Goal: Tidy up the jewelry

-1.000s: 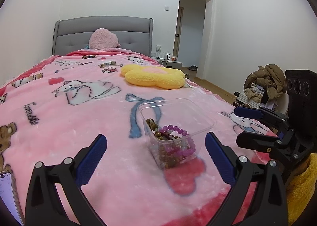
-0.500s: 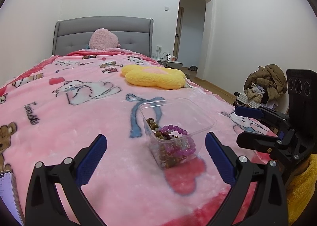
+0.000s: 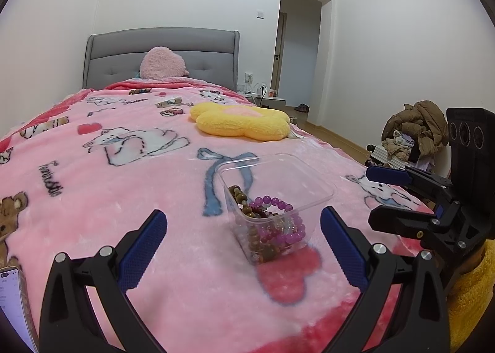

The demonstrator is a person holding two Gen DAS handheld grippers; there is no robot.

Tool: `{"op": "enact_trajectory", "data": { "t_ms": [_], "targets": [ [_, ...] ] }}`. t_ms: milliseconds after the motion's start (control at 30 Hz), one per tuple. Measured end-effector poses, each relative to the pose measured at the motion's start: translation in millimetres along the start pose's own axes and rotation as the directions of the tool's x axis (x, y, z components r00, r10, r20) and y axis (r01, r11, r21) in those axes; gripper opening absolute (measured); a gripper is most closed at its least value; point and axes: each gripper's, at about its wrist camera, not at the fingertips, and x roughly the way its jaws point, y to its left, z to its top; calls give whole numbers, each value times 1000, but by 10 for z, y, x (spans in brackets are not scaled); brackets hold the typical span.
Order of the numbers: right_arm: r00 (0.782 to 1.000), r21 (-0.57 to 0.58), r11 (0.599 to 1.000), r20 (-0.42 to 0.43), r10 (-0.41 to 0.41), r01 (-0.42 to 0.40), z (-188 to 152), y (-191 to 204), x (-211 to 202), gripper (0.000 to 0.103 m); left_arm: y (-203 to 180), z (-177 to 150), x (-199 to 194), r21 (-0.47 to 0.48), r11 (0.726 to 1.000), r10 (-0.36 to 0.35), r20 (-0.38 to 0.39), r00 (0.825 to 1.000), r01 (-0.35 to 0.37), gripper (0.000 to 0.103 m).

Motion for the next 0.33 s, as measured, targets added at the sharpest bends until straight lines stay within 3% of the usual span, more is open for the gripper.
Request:
{"op": "enact_trajectory", "data": {
  "t_ms": [333],
  "targets": [
    [1000,-4,1000,-4,0,0,0,5,4,95,4,5,9,5,1000,5,4,1000,-5,98]
  ]
}}
